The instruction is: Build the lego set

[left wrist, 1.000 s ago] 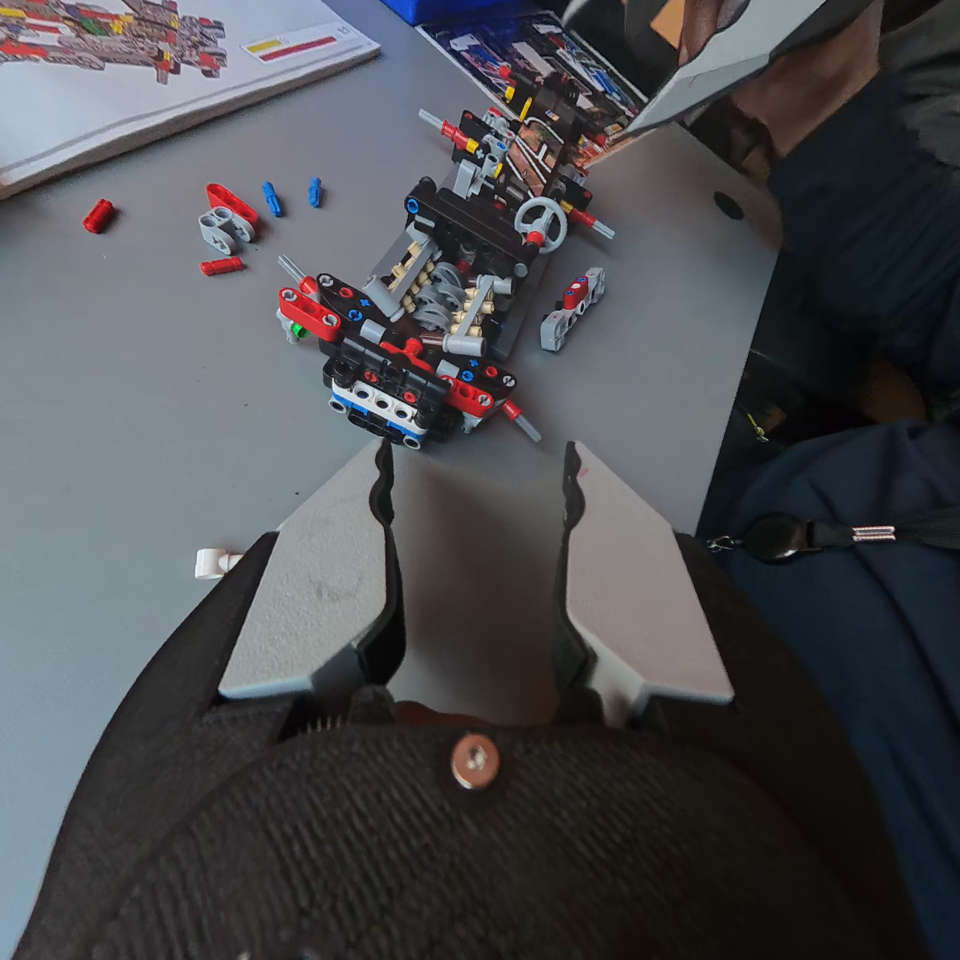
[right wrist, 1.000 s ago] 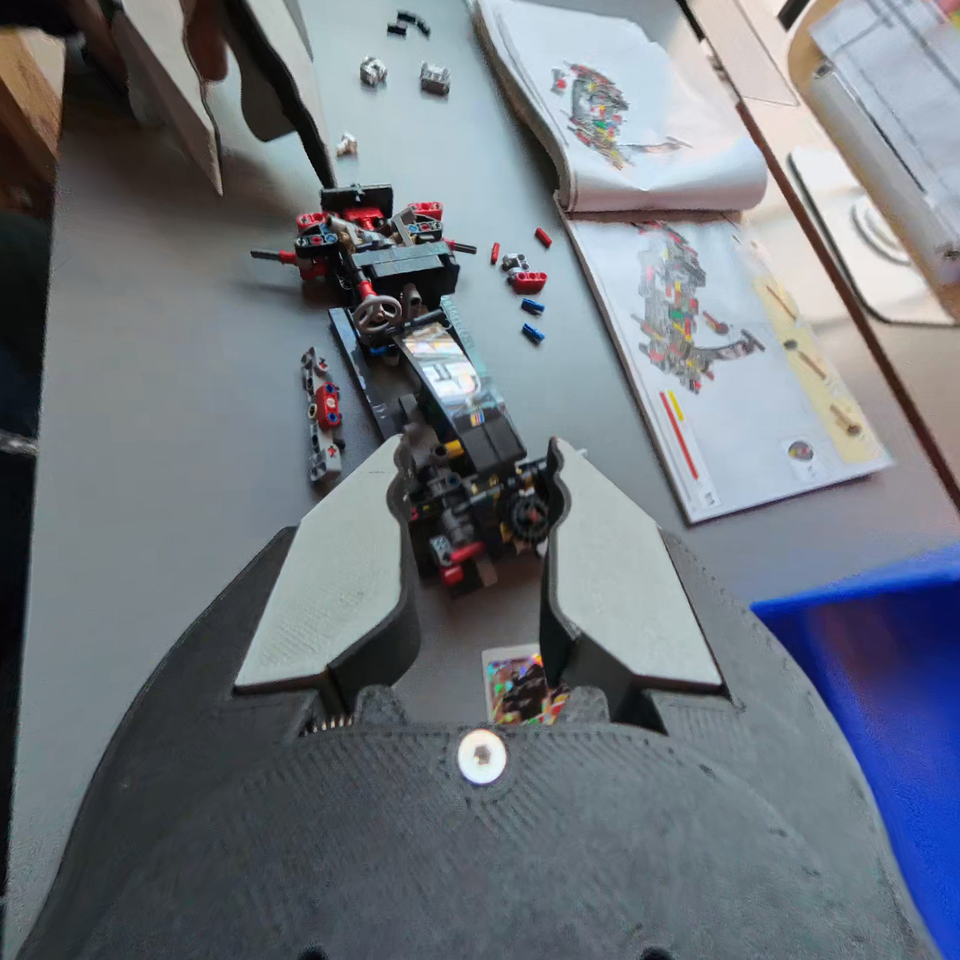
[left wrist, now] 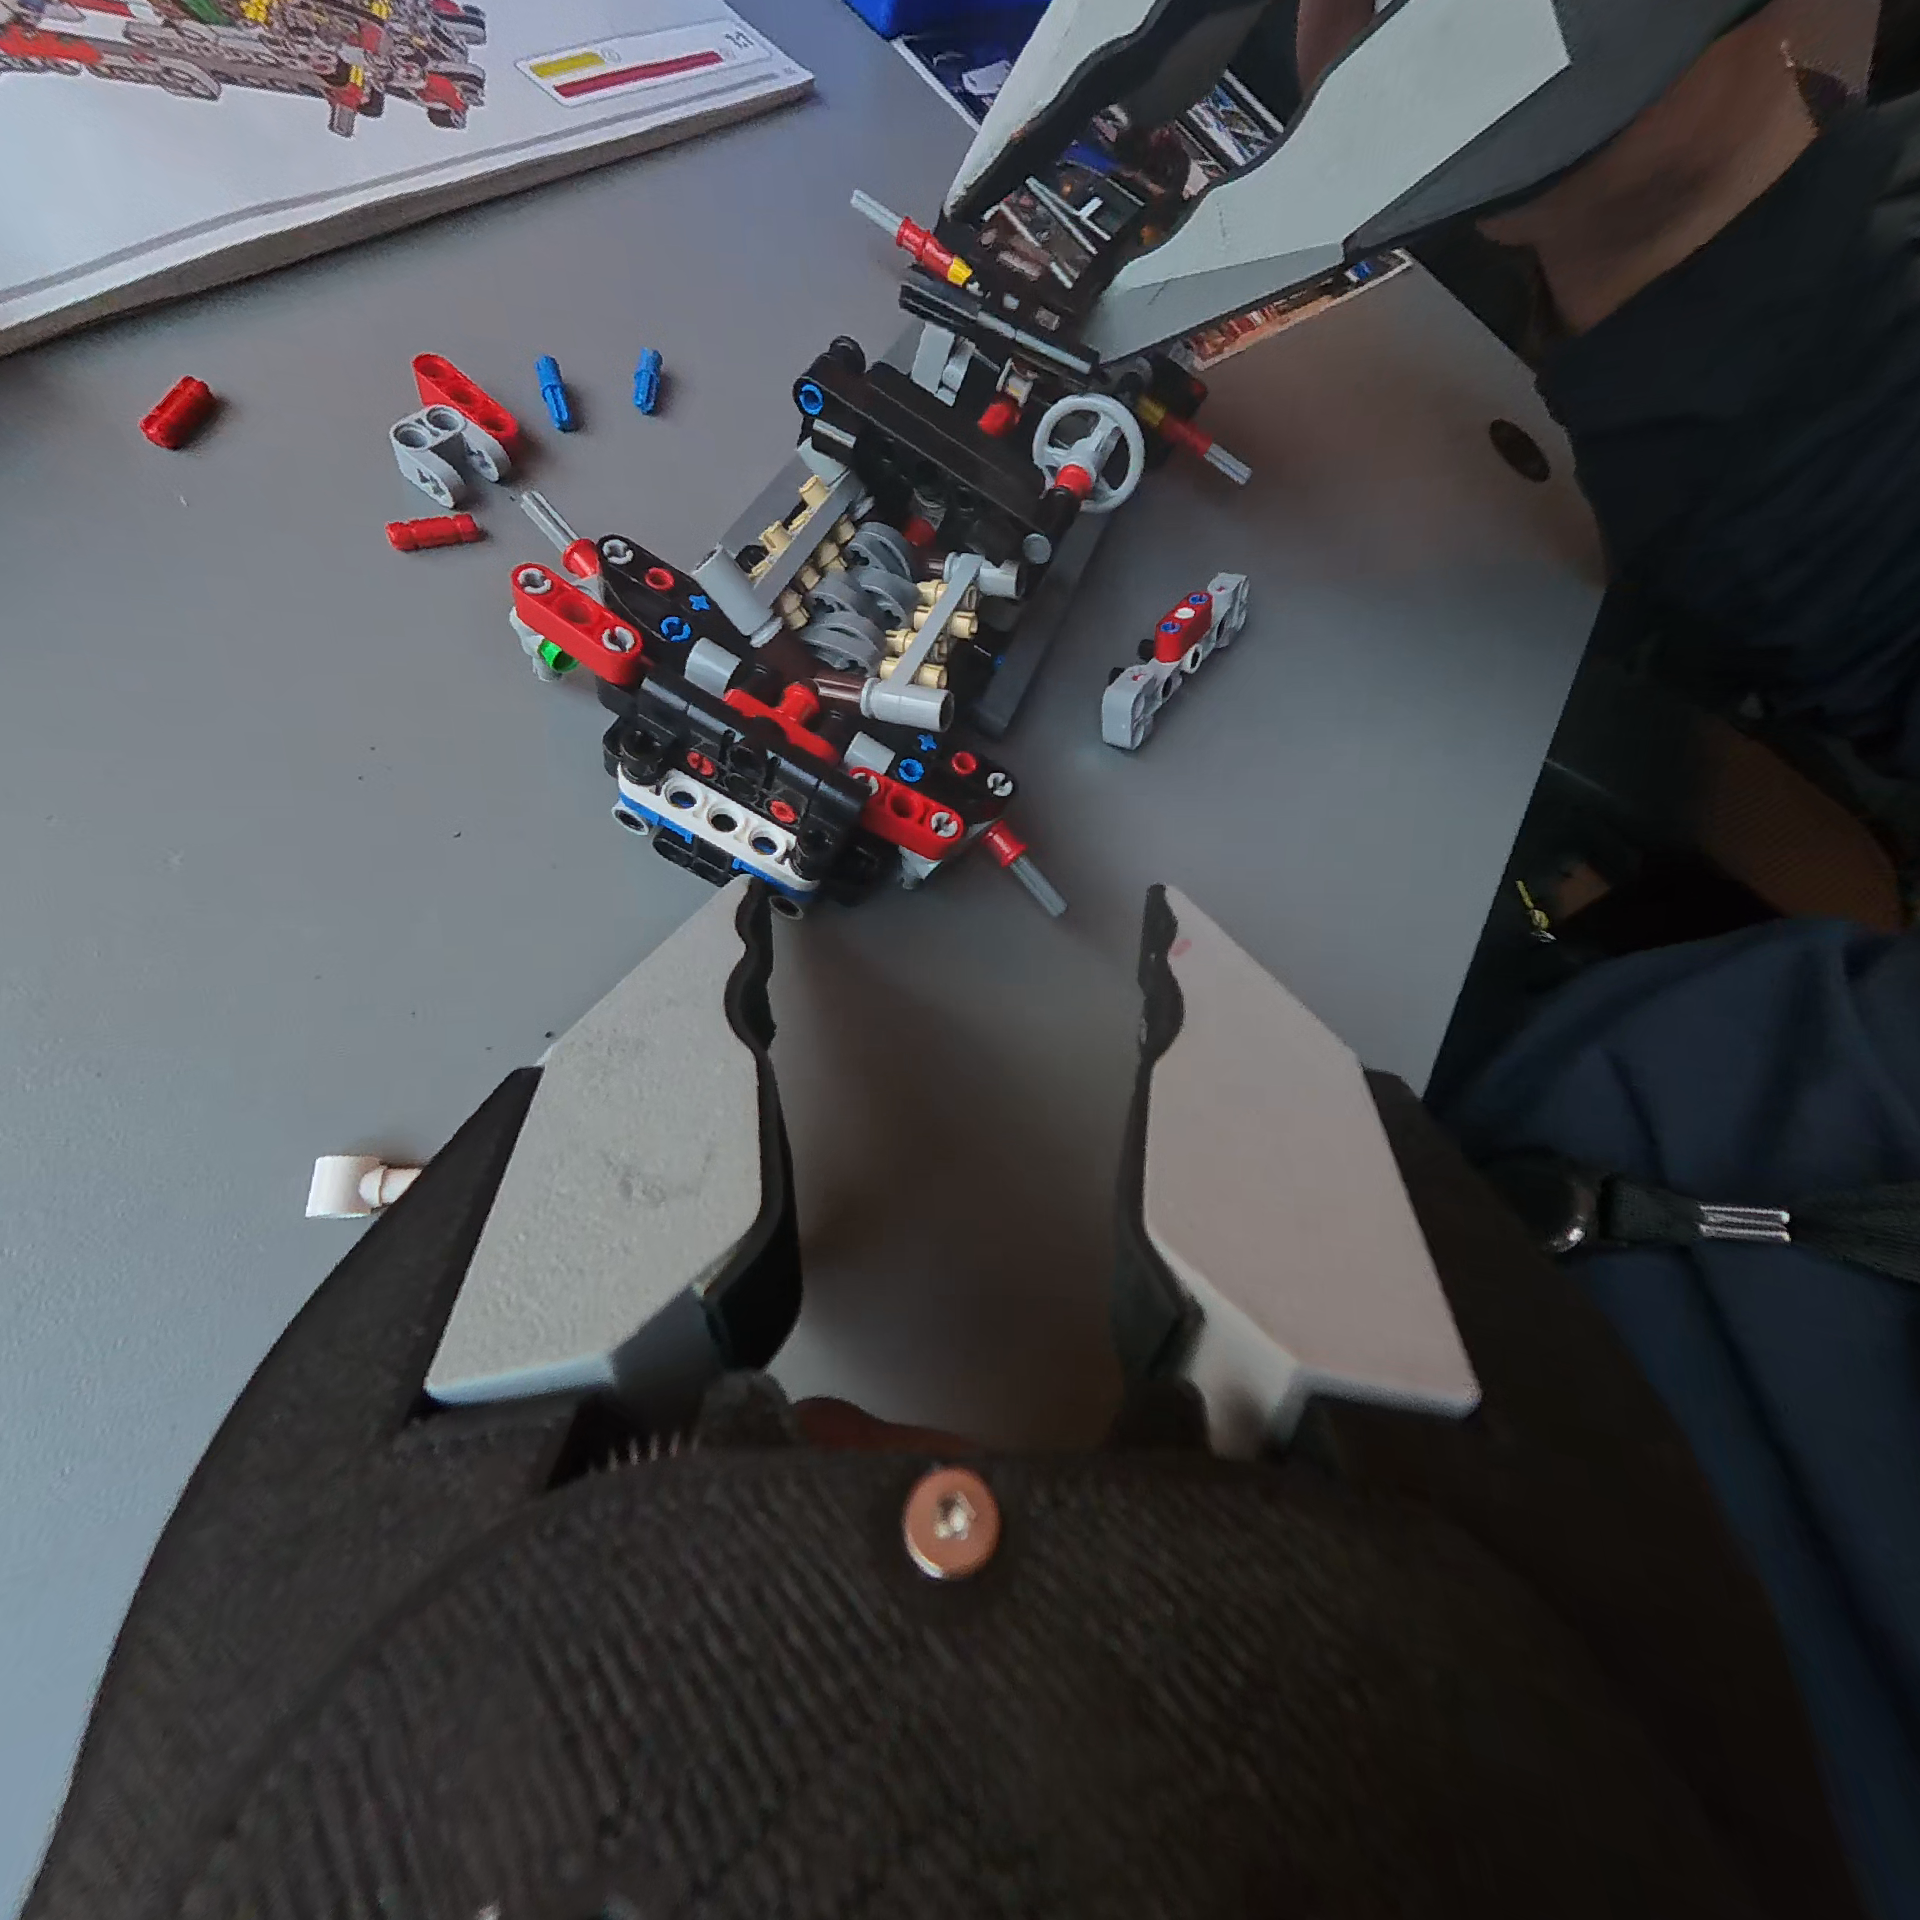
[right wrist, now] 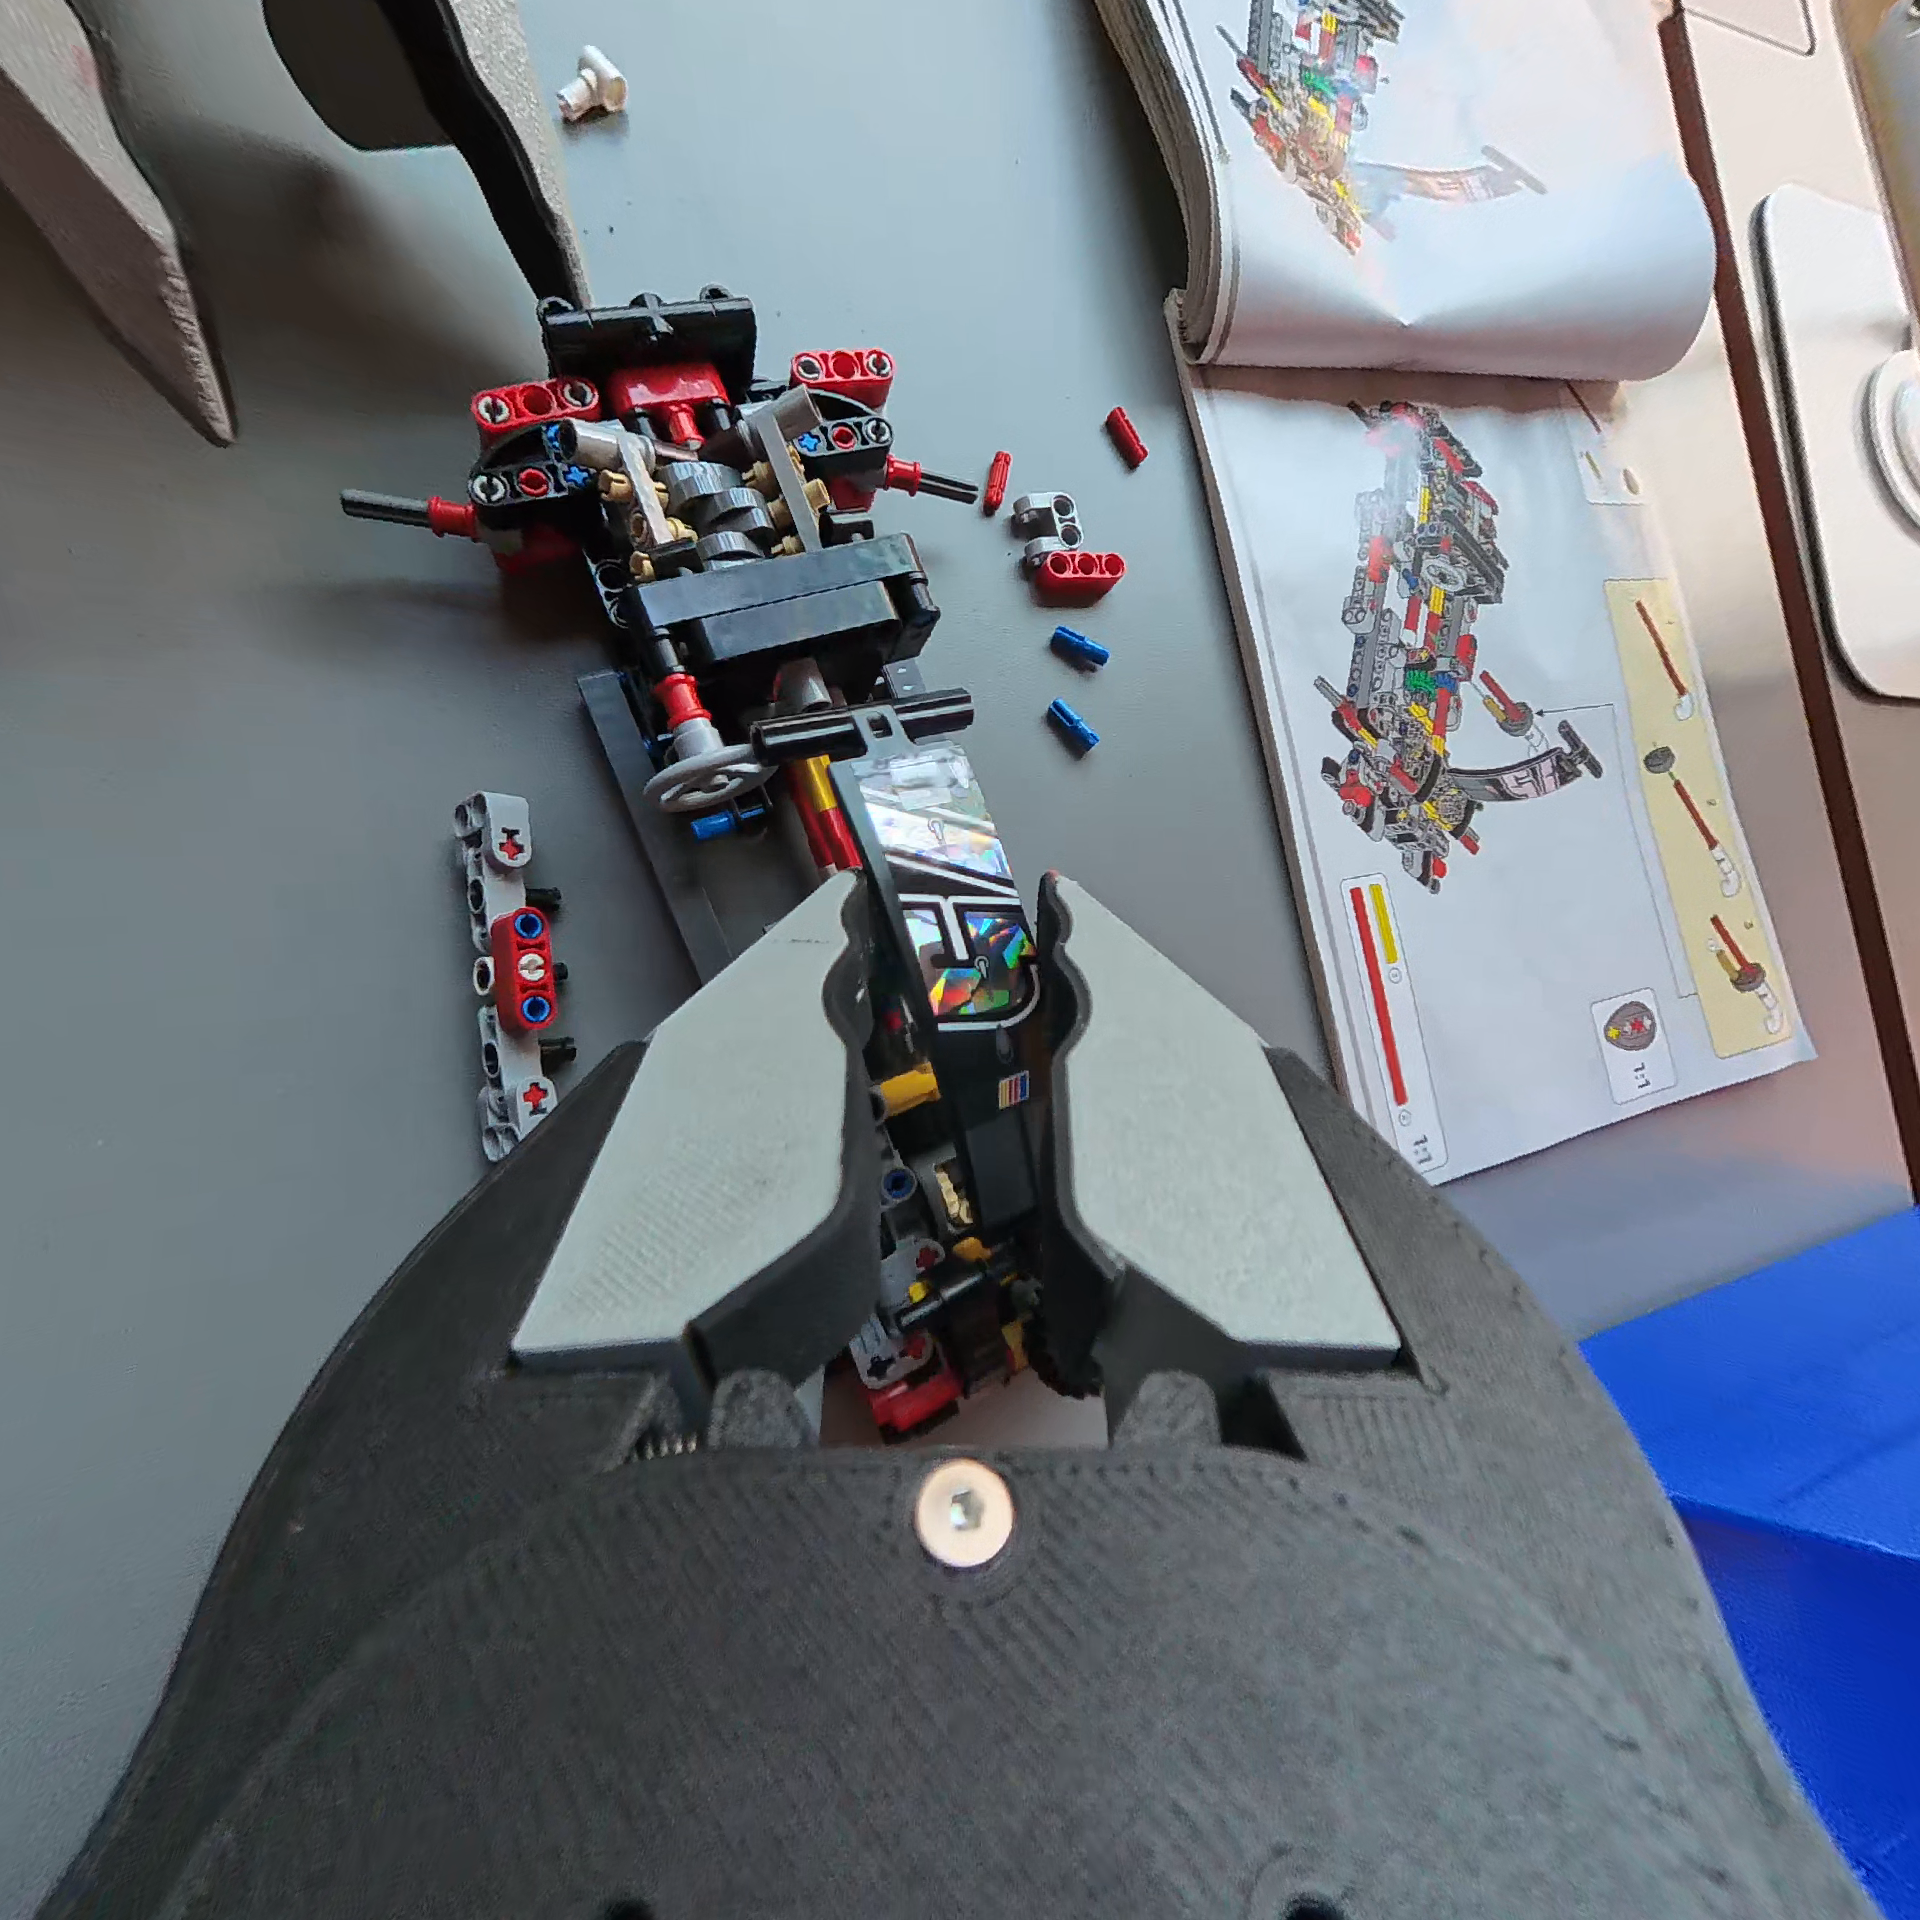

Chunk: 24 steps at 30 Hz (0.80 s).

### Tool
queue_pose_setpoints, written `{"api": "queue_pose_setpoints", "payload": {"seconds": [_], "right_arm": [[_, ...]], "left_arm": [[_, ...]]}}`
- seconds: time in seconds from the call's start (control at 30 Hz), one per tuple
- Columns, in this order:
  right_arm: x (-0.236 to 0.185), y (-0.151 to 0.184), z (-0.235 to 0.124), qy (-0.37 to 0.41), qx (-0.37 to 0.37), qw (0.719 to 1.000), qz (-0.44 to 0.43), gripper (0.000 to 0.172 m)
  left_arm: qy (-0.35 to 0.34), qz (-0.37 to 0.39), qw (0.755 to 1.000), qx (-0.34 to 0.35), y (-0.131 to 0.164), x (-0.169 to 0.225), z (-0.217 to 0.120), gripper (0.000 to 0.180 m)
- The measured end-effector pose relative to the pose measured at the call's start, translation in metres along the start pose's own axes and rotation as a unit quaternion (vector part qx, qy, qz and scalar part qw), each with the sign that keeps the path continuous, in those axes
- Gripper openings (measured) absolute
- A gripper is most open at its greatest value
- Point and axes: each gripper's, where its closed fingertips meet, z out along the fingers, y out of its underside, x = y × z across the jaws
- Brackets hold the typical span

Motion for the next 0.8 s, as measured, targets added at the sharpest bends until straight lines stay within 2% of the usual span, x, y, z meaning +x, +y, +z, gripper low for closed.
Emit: {"api": "queue_pose_setpoints", "payload": {"seconds": [0.8], "right_arm": [[0.0037, 0.0056, 0.0002, 0.033, -0.004, 0.999, 0.010, 0.029]], "left_arm": [[-0.031, 0.029, 0.999, -0.007, -0.0006, 0.0066, 0.0094, 0.078]]}}
